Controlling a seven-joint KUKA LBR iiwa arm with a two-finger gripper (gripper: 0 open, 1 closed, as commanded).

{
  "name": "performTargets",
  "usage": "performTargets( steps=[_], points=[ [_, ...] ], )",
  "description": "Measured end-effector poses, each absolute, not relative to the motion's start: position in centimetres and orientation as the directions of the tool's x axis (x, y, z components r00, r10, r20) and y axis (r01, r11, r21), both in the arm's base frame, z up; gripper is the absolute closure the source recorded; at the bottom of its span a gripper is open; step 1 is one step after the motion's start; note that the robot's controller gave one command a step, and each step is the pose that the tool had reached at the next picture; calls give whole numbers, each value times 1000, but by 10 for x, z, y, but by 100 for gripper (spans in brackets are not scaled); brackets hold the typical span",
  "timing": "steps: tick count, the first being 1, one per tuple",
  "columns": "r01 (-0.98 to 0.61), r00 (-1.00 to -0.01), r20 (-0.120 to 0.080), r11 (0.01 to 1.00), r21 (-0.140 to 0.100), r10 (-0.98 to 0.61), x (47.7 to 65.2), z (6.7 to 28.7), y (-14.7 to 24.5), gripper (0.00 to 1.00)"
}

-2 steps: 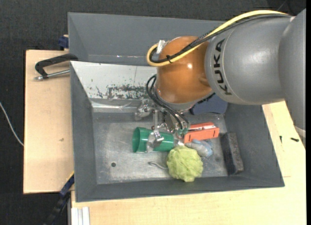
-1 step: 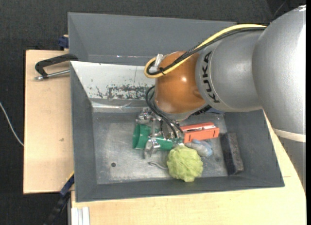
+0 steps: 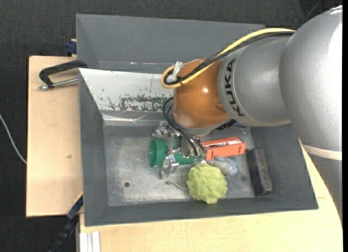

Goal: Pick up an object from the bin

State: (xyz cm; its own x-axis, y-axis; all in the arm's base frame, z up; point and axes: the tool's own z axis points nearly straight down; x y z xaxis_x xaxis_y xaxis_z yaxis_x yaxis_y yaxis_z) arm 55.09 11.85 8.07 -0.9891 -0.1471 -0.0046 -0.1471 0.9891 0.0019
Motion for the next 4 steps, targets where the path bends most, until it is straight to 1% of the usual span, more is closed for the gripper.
performTargets(
  steps=[1, 2, 3, 4],
  points=[
    [-147, -989, -5, 989, 2, -147, 551, 81, 118, 100],
    [-164, -986, -5, 986, 2, -164, 552, 195, 135, 100],
    [-164, -986, -5, 986, 2, -164, 552, 195, 135, 100],
    [-141, -990, 1, 990, 2, -141, 555, 241, 137, 100]
  ],
)
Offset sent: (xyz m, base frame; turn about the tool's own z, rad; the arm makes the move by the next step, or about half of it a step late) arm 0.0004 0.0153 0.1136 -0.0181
